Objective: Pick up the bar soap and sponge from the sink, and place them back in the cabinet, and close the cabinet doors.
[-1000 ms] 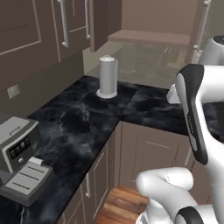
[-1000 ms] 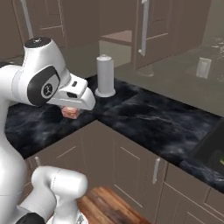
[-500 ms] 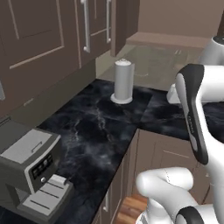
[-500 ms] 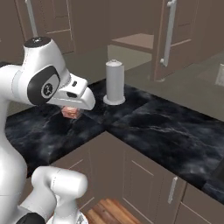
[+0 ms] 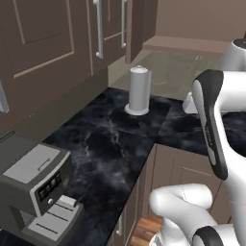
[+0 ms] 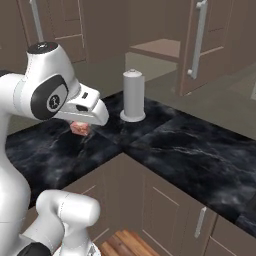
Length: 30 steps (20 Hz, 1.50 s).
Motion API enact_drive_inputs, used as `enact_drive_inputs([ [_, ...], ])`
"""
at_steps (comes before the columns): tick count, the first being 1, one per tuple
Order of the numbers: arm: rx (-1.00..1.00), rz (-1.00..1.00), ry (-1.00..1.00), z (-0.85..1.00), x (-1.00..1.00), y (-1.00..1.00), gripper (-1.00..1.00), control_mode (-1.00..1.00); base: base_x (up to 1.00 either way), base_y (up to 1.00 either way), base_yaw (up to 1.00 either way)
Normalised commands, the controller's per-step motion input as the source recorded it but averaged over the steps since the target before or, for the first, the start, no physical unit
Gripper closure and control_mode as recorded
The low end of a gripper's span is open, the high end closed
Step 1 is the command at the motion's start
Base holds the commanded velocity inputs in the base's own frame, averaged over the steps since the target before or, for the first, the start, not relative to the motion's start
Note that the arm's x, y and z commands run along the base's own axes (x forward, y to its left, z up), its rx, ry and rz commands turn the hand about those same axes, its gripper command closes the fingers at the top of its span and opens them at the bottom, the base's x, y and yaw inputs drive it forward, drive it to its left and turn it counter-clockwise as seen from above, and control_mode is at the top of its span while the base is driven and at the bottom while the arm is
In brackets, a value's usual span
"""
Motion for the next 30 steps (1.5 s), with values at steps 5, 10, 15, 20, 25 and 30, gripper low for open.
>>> enact_drive_inputs([
  [5,0.00,0.00,0.00,0.00,0.00,0.00,1.00,1.00,0.62,0.00,-0.04],
  [10,0.00,0.00,0.00,0.00,0.00,0.00,1.00,1.00,0.31,-0.07,-0.16],
  [15,0.00,0.00,0.00,0.00,0.00,0.00,1.00,1.00,0.05,-0.04,-0.13],
  [20,0.00,0.00,0.00,0.00,0.00,0.00,1.00,1.00,0.05,-0.16,-0.17],
  [25,0.00,0.00,0.00,0.00,0.00,0.00,1.00,1.00,0.33,-0.05,-0.19],
  [30,0.00,0.00,0.00,0.00,0.00,0.00,1.00,1.00,0.23,-0.19,-0.18],
])
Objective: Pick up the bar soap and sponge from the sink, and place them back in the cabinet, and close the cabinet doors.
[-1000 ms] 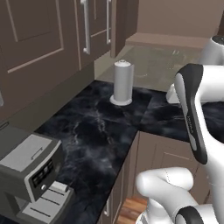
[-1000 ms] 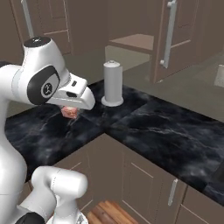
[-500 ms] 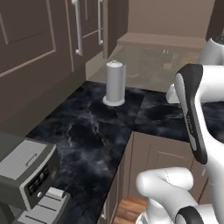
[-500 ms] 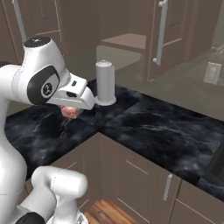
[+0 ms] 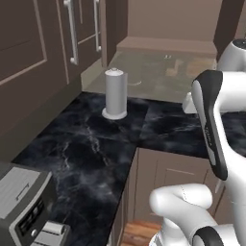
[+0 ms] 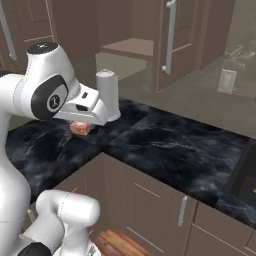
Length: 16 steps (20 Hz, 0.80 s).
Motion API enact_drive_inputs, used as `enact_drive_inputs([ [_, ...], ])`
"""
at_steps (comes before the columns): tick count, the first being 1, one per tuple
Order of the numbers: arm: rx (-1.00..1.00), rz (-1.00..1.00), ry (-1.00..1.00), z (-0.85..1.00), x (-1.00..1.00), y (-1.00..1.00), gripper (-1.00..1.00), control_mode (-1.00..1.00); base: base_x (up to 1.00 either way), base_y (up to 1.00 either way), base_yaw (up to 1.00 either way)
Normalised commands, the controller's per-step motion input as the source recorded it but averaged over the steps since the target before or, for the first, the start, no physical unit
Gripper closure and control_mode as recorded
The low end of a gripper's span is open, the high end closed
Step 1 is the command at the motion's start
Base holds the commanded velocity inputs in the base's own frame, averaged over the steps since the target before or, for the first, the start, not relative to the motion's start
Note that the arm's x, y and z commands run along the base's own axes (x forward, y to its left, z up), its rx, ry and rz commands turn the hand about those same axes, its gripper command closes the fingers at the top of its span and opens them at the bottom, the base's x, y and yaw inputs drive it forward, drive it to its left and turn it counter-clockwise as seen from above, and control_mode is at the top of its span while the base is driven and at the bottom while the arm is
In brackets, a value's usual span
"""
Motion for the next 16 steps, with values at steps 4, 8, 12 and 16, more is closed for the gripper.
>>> enact_drive_inputs([
  [4,0.00,0.00,0.00,0.00,0.00,0.00,1.00,1.00,0.28,-0.14,-0.12],
  [8,0.00,0.00,0.00,0.00,0.00,0.00,1.00,1.00,0.49,-0.11,-0.03],
  [12,0.00,0.00,0.00,0.00,0.00,0.00,1.00,1.00,0.61,-0.24,0.00],
  [16,0.00,0.00,0.00,0.00,0.00,0.00,1.00,1.00,0.54,-0.12,0.00],
])
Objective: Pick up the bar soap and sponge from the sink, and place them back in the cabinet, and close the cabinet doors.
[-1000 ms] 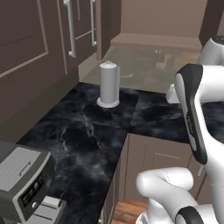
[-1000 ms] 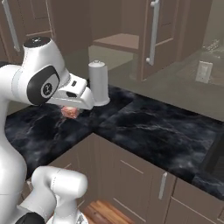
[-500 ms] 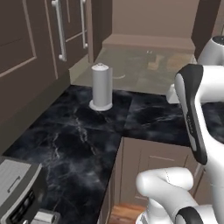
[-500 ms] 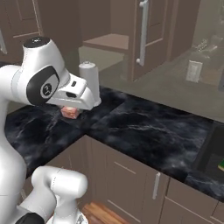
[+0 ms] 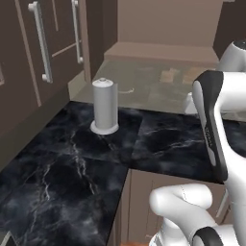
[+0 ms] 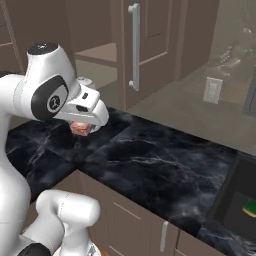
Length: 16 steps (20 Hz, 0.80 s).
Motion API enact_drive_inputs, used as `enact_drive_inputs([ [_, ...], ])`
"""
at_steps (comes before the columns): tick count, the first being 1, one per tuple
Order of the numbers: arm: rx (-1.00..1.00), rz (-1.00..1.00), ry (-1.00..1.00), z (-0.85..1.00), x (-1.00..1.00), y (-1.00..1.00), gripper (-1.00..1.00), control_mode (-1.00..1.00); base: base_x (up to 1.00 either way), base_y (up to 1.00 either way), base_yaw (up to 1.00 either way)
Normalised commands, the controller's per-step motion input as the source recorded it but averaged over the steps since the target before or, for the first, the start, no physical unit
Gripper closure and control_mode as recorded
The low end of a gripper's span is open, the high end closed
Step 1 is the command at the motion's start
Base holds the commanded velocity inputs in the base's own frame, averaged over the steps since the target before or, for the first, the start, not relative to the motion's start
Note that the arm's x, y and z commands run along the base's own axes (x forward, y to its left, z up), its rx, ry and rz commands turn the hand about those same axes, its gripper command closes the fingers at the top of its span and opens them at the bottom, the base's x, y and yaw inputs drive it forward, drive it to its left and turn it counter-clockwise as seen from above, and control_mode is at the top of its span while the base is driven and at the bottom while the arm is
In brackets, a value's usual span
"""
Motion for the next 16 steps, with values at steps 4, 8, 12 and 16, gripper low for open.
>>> enact_drive_inputs([
  [4,0.00,0.00,0.00,0.00,0.00,0.00,1.00,1.00,0.34,0.01,0.01],
  [8,0.00,0.00,0.00,0.00,0.00,0.00,1.00,1.00,0.33,0.09,0.12],
  [12,0.00,0.00,0.00,0.00,0.00,0.00,1.00,1.00,0.50,0.05,0.21],
  [16,0.00,0.00,0.00,0.00,0.00,0.00,1.00,1.00,0.51,0.00,0.23],
])
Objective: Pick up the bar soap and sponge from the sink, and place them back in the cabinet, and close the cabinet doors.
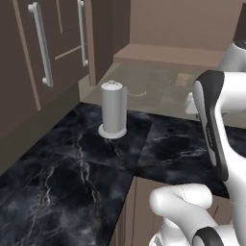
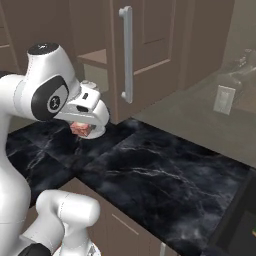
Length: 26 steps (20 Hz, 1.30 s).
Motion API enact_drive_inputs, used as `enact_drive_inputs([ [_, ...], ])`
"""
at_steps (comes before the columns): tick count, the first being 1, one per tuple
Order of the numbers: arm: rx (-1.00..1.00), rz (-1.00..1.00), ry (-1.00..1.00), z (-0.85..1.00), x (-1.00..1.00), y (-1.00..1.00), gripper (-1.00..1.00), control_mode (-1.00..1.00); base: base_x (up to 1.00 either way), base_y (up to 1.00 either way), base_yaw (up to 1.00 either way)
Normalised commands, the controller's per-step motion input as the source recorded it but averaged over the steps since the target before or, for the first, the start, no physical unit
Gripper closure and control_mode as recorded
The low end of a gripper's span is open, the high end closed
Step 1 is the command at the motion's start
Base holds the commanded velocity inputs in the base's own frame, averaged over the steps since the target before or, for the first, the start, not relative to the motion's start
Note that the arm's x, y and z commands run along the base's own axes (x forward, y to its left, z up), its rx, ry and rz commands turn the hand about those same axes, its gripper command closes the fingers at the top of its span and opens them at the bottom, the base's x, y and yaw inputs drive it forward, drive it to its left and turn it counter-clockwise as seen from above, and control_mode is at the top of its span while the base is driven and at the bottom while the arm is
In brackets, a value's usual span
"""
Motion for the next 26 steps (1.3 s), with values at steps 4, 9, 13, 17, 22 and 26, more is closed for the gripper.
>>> enact_drive_inputs([
  [4,0.00,0.00,0.00,0.00,0.00,0.00,1.00,1.00,0.60,0.00,0.22],
  [9,0.00,0.00,0.00,0.00,0.00,0.00,1.00,1.00,0.42,0.05,0.20],
  [13,0.00,0.00,0.00,0.00,0.00,0.00,1.00,1.00,0.06,0.16,0.11],
  [17,0.00,0.00,0.00,0.00,0.00,0.00,1.00,1.00,0.00,0.00,0.00],
  [22,0.00,0.00,0.00,0.00,0.00,0.00,1.00,1.00,0.00,0.03,0.00],
  [26,-0.01,-0.01,-0.01,0.04,0.01,0.40,1.00,-1.00,0.00,0.00,0.00],
])
